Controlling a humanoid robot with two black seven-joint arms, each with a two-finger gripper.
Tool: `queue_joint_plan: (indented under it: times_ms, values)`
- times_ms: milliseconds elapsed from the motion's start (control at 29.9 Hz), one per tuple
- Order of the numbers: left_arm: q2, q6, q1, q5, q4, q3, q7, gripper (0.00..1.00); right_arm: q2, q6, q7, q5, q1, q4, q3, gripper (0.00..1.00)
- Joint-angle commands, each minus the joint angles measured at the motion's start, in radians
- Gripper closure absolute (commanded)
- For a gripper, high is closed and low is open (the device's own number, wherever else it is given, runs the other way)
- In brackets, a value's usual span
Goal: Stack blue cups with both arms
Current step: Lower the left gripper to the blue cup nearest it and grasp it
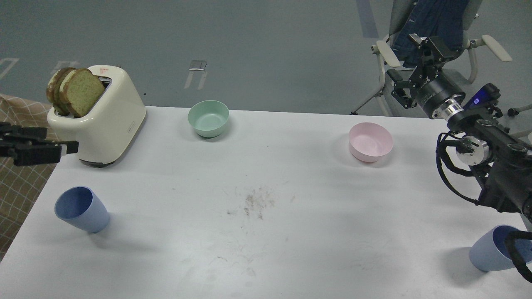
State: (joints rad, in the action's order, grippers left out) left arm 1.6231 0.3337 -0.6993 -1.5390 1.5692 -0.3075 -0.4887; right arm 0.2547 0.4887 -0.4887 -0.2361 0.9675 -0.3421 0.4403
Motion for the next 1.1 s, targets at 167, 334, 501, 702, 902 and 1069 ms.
queue_joint_plan:
  times_ms: [167, 334, 501, 702, 902, 1069]
  values:
    - [-0.041, -0.174, 0.003, -0.007, -0.024, 0.258, 0.000, 0.03, 0.037, 0.000, 0.000, 0.000, -0.004, -0.044, 0.001, 0.00]
    - [-0.100, -0.214, 0.007, -0.007, -0.074, 0.294, 0.000, 0.05, 0.037, 0.000, 0.000, 0.000, -0.010, -0.048, 0.001, 0.00]
    - [-0.140, -0.217, 0.007, -0.007, -0.139, 0.315, 0.000, 0.13, 0.046, 0.000, 0.000, 0.000, -0.026, -0.074, 0.001, 0.00]
    - [-0.189, -0.226, 0.024, 0.002, -0.188, 0.317, 0.000, 0.21, 0.051, 0.000, 0.000, 0.000, -0.035, -0.080, 0.001, 0.00]
    - [-0.230, -0.246, 0.061, 0.007, -0.251, 0.317, 0.000, 0.52, 0.064, 0.000, 0.000, 0.000, -0.044, -0.098, 0.001, 0.00]
    - [-0.243, -0.260, 0.073, 0.007, -0.261, 0.317, 0.000, 1.00, 0.077, 0.000, 0.000, 0.000, -0.047, -0.104, 0.001, 0.00]
